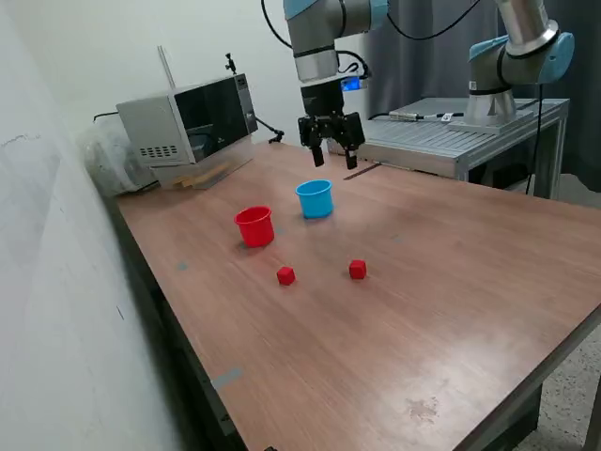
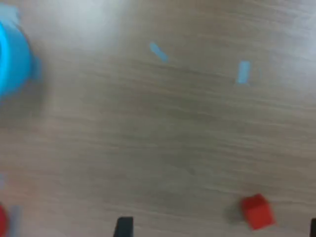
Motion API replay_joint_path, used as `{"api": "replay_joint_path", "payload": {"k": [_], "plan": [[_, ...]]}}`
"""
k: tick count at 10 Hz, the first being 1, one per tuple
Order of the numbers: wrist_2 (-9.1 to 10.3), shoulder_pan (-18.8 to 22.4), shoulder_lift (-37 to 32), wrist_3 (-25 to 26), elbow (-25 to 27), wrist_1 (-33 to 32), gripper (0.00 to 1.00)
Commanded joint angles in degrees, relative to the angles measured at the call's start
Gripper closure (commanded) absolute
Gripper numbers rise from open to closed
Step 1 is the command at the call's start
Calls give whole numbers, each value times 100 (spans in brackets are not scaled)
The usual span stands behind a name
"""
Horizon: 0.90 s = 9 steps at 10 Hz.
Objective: Place red objects in the red bin, and blue objects in the blue bin.
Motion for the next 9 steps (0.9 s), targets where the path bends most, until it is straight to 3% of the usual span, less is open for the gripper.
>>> {"api": "replay_joint_path", "payload": {"k": [1,5,9], "plan": [[10,337,530,-484,-441,8,0],[-8,539,1322,-888,-1189,-71,0],[10,707,1771,-1031,-1173,-431,0]]}}
